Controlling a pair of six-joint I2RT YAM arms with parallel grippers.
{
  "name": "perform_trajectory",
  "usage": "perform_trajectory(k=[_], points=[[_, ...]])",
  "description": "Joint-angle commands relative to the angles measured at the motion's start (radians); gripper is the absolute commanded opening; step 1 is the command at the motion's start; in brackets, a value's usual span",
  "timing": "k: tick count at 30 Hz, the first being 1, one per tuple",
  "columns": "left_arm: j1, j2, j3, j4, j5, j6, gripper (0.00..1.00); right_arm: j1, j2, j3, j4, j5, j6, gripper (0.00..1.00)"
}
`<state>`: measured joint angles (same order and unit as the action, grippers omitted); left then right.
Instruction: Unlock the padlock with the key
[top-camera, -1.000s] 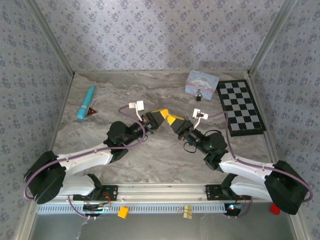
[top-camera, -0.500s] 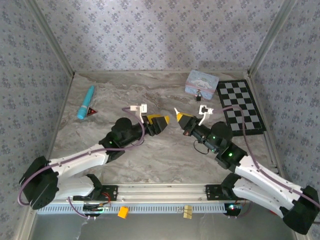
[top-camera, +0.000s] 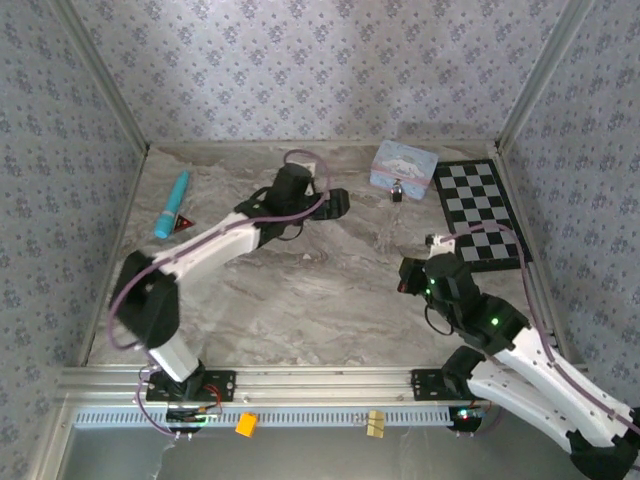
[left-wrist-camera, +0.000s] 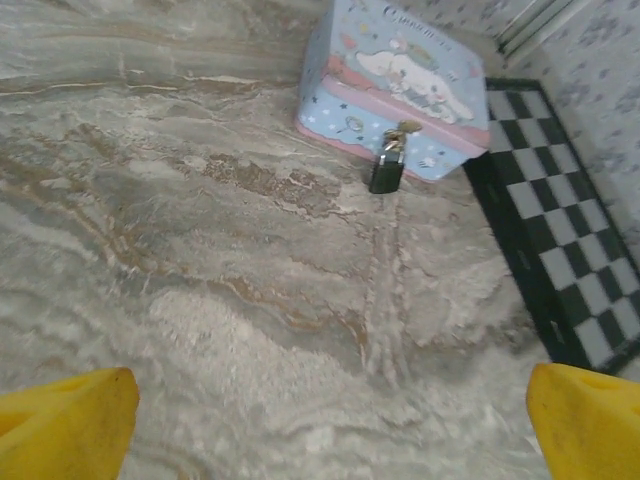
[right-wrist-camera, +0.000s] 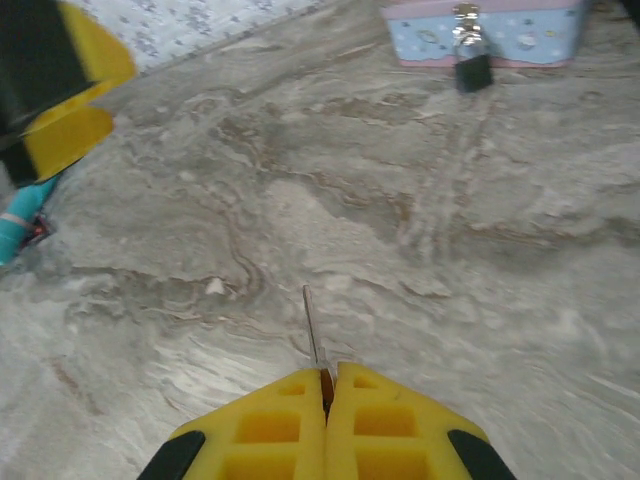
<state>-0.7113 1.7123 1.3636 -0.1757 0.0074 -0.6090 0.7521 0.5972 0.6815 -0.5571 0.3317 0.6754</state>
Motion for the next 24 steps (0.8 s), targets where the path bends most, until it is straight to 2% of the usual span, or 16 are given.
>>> perform_trajectory(k=[1,5,9,18,24], points=[[0.005,0.185,0.192,-0.082,0.008,0.064,1.0,-0.002,-0.045,0.043,-0.166,0.071,0.0,0.0],[0.017,0.434,0.478,-0.141,0.026,0.075,1.0,-0.002,-0.079,0.051,-0.228,0.078,0.008,0.0],[0.016,0.621,0.71,-0.133,0.09,0.092,0.97,0.0,-0.11,0.04,-0.241,0.067,0.027,0.0],[0.006,0.925,1.043,-0.065,0.282,0.096,0.79,-0.001,-0.14,0.006,-0.241,0.046,0.064,0.0],[-0.008,1.057,1.223,-0.094,0.308,0.095,0.75,-0.002,-0.142,-0.006,-0.231,0.038,0.072,0.0]])
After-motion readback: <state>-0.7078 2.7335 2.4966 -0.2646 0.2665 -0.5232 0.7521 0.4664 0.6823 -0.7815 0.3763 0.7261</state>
